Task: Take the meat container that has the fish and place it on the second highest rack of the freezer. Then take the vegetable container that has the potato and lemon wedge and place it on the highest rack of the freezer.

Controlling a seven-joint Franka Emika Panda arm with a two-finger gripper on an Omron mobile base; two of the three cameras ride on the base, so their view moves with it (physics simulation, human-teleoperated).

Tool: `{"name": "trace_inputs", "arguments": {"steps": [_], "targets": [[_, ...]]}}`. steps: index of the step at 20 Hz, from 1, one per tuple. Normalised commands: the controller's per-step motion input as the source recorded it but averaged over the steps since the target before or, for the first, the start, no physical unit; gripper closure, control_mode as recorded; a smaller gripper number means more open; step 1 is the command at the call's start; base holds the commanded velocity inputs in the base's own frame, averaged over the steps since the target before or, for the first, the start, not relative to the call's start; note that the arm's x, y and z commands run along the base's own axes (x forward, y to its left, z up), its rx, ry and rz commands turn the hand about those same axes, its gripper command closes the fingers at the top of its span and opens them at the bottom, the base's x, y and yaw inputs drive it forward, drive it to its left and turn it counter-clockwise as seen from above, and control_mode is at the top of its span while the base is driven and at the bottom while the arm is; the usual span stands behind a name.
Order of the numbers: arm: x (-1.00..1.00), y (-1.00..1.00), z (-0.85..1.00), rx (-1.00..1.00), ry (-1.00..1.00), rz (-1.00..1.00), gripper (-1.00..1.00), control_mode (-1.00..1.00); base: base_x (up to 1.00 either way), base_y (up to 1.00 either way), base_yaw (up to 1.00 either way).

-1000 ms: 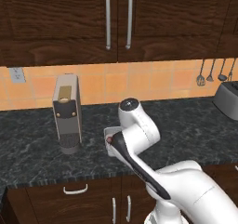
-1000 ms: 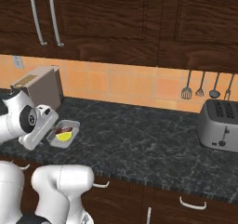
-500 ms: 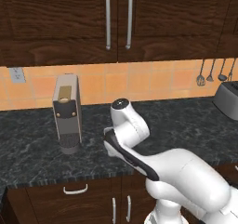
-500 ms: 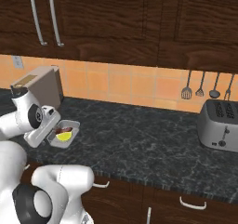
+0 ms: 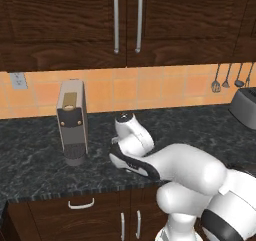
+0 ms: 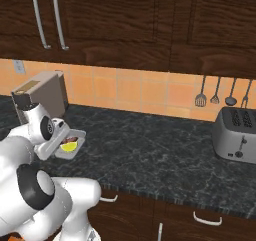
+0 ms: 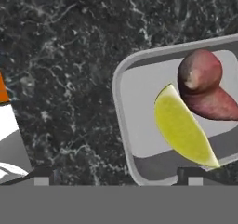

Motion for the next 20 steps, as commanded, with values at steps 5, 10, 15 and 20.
{"name": "trace_inputs", "arguments": {"steps": [5, 10, 15, 20], "targets": [[0.15, 0.01, -0.51, 0.00, 0.00, 0.00, -1.00, -1.00, 0.00, 0.00, 0.00], [0.20, 0.08, -0.42, 0.00, 0.00, 0.00, -1.00, -1.00, 0.00, 0.00, 0.00], [0.01, 0.03, -0.30, 0.00, 0.00, 0.00, -1.00, -1.00, 0.00, 0.00, 0.00], [0.00, 0.01, -0.20, 0.00, 0.00, 0.00, -1.00, -1.00, 0.00, 0.00, 0.00]]}}
